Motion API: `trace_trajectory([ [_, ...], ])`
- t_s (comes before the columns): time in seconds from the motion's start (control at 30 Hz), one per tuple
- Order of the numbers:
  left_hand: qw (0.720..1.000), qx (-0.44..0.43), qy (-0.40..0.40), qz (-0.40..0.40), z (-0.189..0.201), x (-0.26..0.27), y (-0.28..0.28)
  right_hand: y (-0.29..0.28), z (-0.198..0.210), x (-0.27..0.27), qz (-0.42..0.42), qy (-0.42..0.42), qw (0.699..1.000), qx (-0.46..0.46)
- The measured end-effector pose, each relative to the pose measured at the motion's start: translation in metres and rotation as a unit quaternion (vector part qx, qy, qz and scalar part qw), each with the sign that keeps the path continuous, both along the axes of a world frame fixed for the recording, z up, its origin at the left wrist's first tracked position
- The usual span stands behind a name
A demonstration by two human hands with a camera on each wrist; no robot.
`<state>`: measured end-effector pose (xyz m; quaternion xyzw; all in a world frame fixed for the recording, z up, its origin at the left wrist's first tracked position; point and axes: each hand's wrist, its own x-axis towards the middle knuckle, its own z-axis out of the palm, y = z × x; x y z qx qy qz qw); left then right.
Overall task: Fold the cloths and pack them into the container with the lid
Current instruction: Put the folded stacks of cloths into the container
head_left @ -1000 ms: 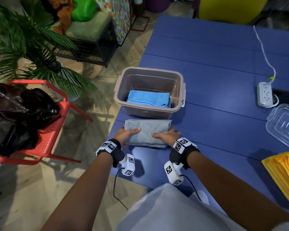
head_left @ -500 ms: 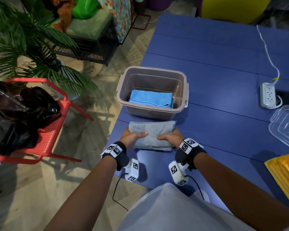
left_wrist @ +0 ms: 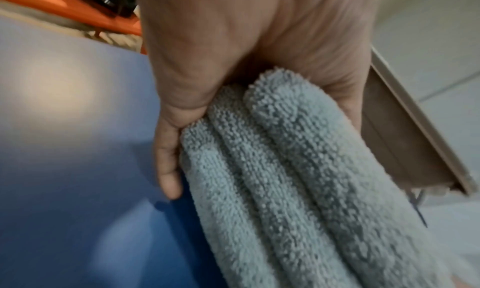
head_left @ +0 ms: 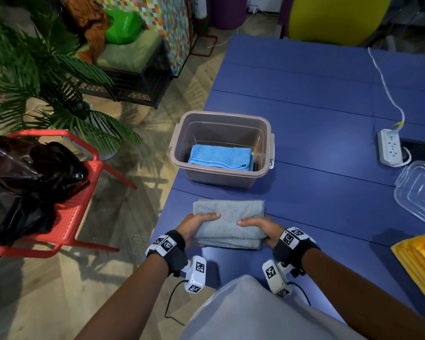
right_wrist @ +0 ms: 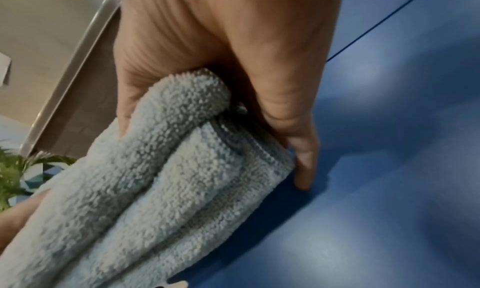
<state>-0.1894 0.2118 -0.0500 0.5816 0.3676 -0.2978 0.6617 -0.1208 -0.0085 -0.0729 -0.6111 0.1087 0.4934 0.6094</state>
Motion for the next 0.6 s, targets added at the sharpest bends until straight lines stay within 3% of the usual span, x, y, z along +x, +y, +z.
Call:
trace_trajectory([
  [0.13, 0.994, -0.060, -0.087, -0.003, 0.041, -0.001, 0.001, -0.003, 0.042, 0.002, 0.007, -0.062, 0.996, 0.066],
  [0.3, 0.967, 0.003, -0.256, 0.001, 0.116, 0.016, 0.019, -0.006, 0.124, 0.019, 0.042, -0.164, 0.981, 0.091],
  [0.4, 0.943, 0.026, -0.332, 0.019, 0.159, 0.043, 0.029, 0.007, 0.167, 0.045, 0.017, -0.226, 0.966, 0.127],
  [0.5, 0.930, 0.065, -0.356, 0.063, 0.180, 0.088, 0.040, 0.032, 0.185, 0.090, -0.056, -0.275, 0.952, 0.119],
  [0.6, 0.940, 0.087, -0.323, 0.067, 0.170, 0.133, 0.056, 0.054, 0.174, 0.133, -0.094, -0.273, 0.952, 0.098],
])
